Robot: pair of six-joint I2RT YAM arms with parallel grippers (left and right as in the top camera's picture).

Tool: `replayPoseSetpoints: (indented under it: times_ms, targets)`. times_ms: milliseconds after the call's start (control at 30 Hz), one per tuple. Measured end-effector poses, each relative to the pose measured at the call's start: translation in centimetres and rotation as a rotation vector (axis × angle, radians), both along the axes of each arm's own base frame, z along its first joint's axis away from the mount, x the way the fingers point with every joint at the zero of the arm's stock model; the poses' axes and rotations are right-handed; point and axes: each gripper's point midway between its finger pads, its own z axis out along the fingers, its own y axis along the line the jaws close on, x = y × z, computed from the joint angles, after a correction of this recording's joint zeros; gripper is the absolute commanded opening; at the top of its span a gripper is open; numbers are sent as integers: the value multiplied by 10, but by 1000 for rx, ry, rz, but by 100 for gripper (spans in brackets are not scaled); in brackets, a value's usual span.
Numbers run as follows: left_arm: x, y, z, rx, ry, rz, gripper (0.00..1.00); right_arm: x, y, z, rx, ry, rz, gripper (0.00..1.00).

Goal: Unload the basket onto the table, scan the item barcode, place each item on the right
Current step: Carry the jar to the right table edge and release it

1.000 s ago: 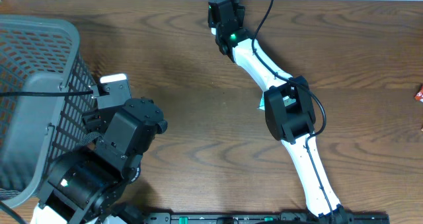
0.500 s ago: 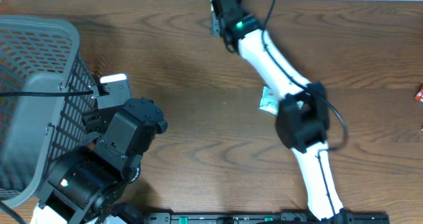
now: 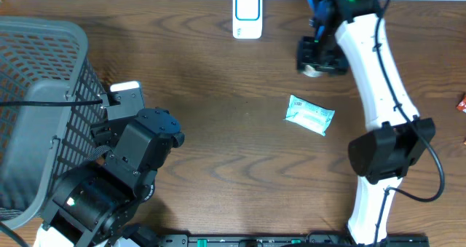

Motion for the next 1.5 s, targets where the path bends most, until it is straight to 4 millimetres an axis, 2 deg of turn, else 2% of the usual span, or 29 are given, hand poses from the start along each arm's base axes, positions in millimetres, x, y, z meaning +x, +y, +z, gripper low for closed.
replayPoseSetpoints:
  times_ms: [200, 367, 500, 600, 667, 767, 867, 900, 1033, 1200, 1300, 1500]
  targets:
    - [0, 0, 0, 0, 0, 0, 81, 2, -53, -7, 2, 39, -107, 55]
    - [0, 0, 0, 0, 0, 0, 82, -1, -127, -21, -49, 63, -259, 55]
    - [0, 0, 0, 0, 0, 0, 81, -8, -200, -39, -93, 59, -415, 57]
    - [0, 0, 0, 0, 0, 0, 81, -17, -255, -55, -129, 40, -537, 56]
    - [0, 0, 0, 0, 0, 0, 81, -33, -297, -68, -160, 40, -628, 55]
    - [0, 0, 0, 0, 0, 0, 82, -47, -336, -84, -175, 16, -711, 55]
    - [0, 0, 0, 0, 0, 0, 81, -71, -366, -95, -185, 29, -785, 55]
    - [0, 0, 0, 0, 0, 0, 82, -80, -382, -99, -193, 19, -823, 55]
    - [0, 0, 0, 0, 0, 0, 81, -93, -416, -100, -203, -36, -901, 55]
    - [0, 0, 0, 0, 0, 0, 81, -103, -435, -100, -189, -72, -957, 55]
    - [0, 0, 0, 0, 0, 0, 81, -100, -436, -100, -168, -92, -959, 55]
    - [0, 0, 0, 0, 0, 0, 81, -79, -428, -100, -120, -145, -927, 56]
